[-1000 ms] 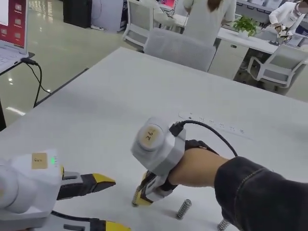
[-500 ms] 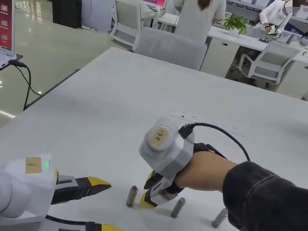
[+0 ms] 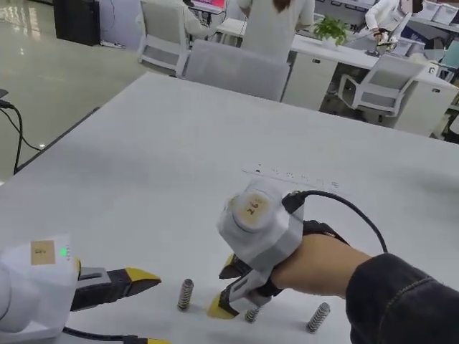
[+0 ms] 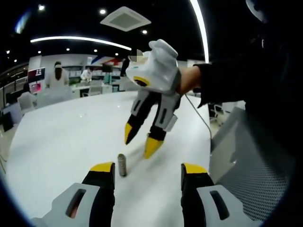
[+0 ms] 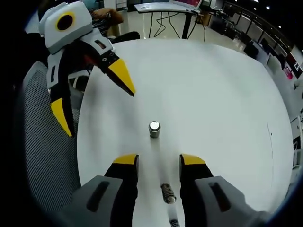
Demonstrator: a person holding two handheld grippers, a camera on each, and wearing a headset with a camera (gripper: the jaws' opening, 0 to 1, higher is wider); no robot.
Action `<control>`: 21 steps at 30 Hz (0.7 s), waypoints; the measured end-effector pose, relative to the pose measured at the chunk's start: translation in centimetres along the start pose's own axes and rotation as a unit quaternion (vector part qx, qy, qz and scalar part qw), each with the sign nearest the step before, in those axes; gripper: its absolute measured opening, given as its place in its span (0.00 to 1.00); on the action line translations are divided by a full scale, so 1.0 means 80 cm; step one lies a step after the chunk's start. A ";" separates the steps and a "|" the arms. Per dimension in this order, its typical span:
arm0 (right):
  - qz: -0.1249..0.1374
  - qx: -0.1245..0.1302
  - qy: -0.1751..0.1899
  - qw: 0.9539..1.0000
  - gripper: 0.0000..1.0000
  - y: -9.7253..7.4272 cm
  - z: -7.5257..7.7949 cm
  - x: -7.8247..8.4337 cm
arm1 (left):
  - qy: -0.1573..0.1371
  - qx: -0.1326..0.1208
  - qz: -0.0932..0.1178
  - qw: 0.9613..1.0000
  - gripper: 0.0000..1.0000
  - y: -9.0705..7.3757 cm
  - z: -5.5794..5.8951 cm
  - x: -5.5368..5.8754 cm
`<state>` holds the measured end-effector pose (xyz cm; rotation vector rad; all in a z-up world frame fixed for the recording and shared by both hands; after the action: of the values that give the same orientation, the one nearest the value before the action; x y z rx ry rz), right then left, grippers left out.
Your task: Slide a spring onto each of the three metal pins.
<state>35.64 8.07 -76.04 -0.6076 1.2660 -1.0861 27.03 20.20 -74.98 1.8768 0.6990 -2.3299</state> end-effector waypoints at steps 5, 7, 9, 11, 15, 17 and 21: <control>0.014 0.011 0.016 1.000 0.37 -0.006 0.003 0.004 | 0.002 -0.001 0.000 1.000 0.51 -0.001 -0.003 -0.002; 0.022 0.017 0.023 0.999 0.38 -0.009 0.005 0.005 | 0.002 -0.001 0.000 1.000 0.51 -0.001 -0.004 -0.003; 0.029 0.021 0.029 0.999 0.39 -0.013 0.005 0.006 | 0.002 -0.002 0.000 1.000 0.51 -0.001 -0.004 -0.003; 0.038 0.026 0.037 0.998 0.40 -0.017 0.006 0.008 | 0.003 -0.002 -0.001 1.000 0.51 0.000 -0.005 -0.004; 0.063 0.033 0.052 0.996 0.41 -0.027 0.008 0.013 | 0.004 -0.002 -0.002 1.000 0.51 0.001 -0.006 -0.006; 0.070 0.034 0.063 0.995 0.42 -0.030 0.009 0.017 | 0.004 -0.001 -0.002 1.000 0.51 0.002 -0.007 -0.007; 0.077 0.039 0.077 0.993 0.43 -0.034 0.010 0.025 | 0.008 0.001 -0.005 1.000 0.52 0.006 -0.008 -0.008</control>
<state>35.44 5.01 -74.45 -0.3663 1.3730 -1.0646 27.90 19.87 -74.63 1.8986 0.7090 -2.3261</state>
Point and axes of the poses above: the centre of the closed fingertips' face, and the gripper's own axes: y roughly forward along the fingers, z roughly to its right, x roughly out of its underside, the point moved 7 cm from there along -y, roughly backward along the fingers, and after that the axes turned 13 degrees about x, right-handed, at the moved point
